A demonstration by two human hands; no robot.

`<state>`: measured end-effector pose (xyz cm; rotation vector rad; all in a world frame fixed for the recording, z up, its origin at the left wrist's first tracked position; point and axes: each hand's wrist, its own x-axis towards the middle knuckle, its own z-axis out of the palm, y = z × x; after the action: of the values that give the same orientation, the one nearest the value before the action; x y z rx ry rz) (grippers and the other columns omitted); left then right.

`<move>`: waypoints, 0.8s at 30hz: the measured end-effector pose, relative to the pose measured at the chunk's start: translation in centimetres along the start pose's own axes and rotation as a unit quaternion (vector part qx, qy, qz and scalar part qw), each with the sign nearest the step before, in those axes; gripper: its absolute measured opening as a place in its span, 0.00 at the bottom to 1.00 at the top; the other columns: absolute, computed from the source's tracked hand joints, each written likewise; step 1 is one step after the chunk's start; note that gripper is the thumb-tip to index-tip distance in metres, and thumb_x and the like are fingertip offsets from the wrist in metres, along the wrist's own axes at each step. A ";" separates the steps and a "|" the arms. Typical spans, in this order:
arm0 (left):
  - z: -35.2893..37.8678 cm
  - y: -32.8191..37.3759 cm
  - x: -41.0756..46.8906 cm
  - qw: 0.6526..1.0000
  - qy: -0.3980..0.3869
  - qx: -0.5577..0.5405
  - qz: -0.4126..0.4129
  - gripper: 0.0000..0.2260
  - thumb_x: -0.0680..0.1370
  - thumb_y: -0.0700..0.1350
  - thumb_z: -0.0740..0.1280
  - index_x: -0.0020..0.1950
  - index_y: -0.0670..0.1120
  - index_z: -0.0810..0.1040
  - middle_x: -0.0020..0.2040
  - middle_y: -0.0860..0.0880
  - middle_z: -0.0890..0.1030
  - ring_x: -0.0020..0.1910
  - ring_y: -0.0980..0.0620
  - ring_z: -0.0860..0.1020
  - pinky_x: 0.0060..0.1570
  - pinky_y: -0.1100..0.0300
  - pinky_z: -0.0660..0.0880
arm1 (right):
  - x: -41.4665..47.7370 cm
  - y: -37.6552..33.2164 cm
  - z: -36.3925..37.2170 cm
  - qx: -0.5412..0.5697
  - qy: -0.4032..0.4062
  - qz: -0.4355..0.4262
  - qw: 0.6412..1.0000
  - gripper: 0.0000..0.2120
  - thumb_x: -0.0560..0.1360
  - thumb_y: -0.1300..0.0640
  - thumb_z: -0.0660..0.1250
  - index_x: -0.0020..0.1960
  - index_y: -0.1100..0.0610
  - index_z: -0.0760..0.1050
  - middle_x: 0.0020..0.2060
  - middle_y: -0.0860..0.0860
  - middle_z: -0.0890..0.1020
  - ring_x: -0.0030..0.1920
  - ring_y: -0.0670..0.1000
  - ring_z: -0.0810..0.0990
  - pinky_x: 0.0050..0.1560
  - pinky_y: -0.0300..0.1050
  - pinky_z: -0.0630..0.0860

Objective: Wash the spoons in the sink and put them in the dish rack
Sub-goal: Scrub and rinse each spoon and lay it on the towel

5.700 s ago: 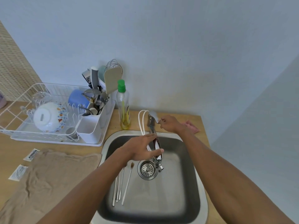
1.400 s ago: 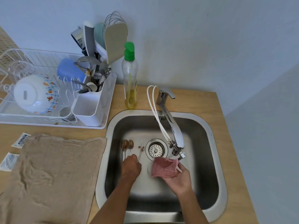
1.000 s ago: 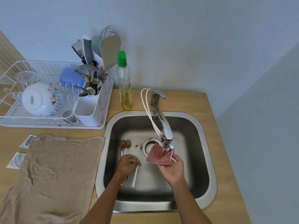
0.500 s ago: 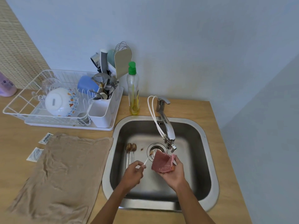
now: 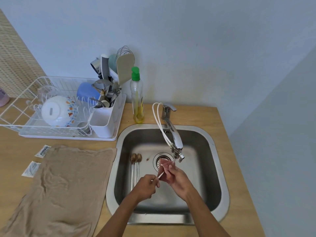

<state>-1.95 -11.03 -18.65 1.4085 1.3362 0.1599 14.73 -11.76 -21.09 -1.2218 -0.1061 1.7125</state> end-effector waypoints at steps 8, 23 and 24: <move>-1.4 -0.1 0.7 0.978 0.037 0.195 0.065 0.21 0.83 0.51 0.58 0.36 0.41 0.78 0.33 0.46 0.80 0.35 0.45 0.79 0.41 0.54 0.75 | 0.9 -0.8 0.5 -0.307 0.090 -0.104 0.942 0.09 0.82 0.63 0.60 0.51 0.59 0.79 0.33 0.51 0.80 0.28 0.44 0.74 0.32 0.40 0.74; -7.4 1.7 2.2 0.922 -0.047 0.353 0.155 0.19 0.83 0.56 0.57 0.37 0.50 0.75 0.36 0.51 0.78 0.36 0.52 0.76 0.42 0.56 0.73 | -0.4 -6.1 0.1 -0.650 -0.147 -0.103 0.738 0.10 0.82 0.60 0.60 0.51 0.50 0.79 0.37 0.52 0.80 0.25 0.44 0.74 0.25 0.37 0.70; -7.2 1.5 2.2 0.928 -0.047 0.336 0.154 0.19 0.83 0.55 0.57 0.36 0.49 0.75 0.36 0.50 0.78 0.36 0.51 0.76 0.41 0.56 0.72 | -0.3 -6.3 -0.1 -0.637 -0.122 -0.097 0.755 0.09 0.82 0.59 0.61 0.52 0.51 0.79 0.38 0.54 0.80 0.26 0.46 0.75 0.25 0.37 0.71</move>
<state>-5.41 -4.69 -16.16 2.1754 1.1239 -0.1800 18.93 -8.90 -17.42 -1.7740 -1.7362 1.5209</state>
